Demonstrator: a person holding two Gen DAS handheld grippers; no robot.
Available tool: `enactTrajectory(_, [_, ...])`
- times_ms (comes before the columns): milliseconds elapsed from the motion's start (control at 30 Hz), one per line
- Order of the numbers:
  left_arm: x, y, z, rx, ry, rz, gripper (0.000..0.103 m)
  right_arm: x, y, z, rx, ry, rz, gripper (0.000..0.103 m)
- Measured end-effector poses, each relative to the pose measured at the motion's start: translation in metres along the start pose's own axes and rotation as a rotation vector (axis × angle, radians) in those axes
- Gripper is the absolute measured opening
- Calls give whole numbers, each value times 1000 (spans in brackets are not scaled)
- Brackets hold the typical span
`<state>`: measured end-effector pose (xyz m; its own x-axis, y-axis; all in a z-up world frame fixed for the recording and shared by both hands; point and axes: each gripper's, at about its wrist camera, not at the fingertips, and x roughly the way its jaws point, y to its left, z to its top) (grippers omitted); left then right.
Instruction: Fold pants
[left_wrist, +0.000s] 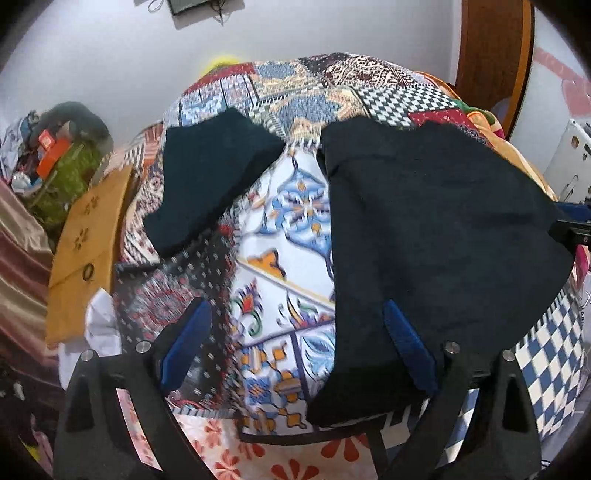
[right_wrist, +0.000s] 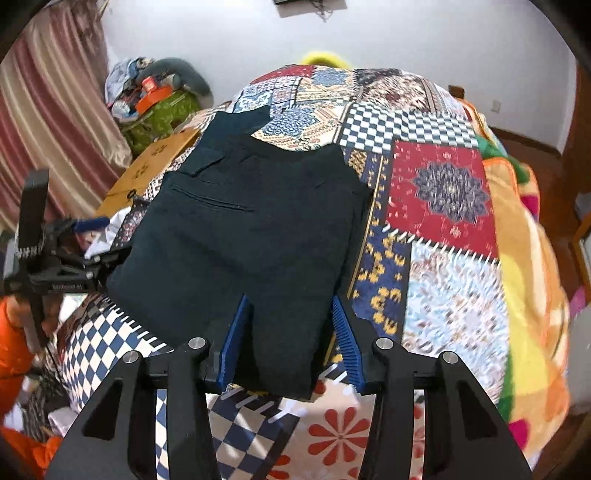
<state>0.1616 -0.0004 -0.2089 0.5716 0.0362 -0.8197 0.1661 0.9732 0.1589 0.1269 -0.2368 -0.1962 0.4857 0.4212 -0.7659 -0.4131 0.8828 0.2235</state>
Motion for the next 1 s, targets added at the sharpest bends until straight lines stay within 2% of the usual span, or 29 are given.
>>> enactTrajectory(200, [-14,1,56,2,-101,-88,96,-5,-10,39,-20,-76,-40,43])
enactTrajectory(300, [5,-7,84,12,-97,-115,96,14,-17,64,-21,-77,-35,43])
enactTrajectory(400, [43,-14,104,24,-37,-124,96,37,-23,81,-46,-56,-46,43])
enactTrajectory(500, [71,-20,105,36,14,-101,96,71,-36,93,-34,10,-55,42])
enactTrajectory(533, [81,-20,103,46,26,-93,96,79,-40,93,-32,43,-51,31])
enactTrajectory(600, [88,-17,98,40,18,-111,97,96,-43,88,-46,89,-34,29])
enactTrajectory(700, [90,-15,93,41,3,-121,97,96,-39,80,-104,68,-71,26])
enactTrajectory(867, [81,-13,96,25,-5,-125,96,88,-38,82,-92,65,-93,26])
enactTrajectory(967, [65,-8,96,9,0,-147,96,68,-36,84,-81,56,-113,35])
enactTrajectory(1000, [60,-6,95,1,0,-160,96,60,-36,83,-70,48,-104,46])
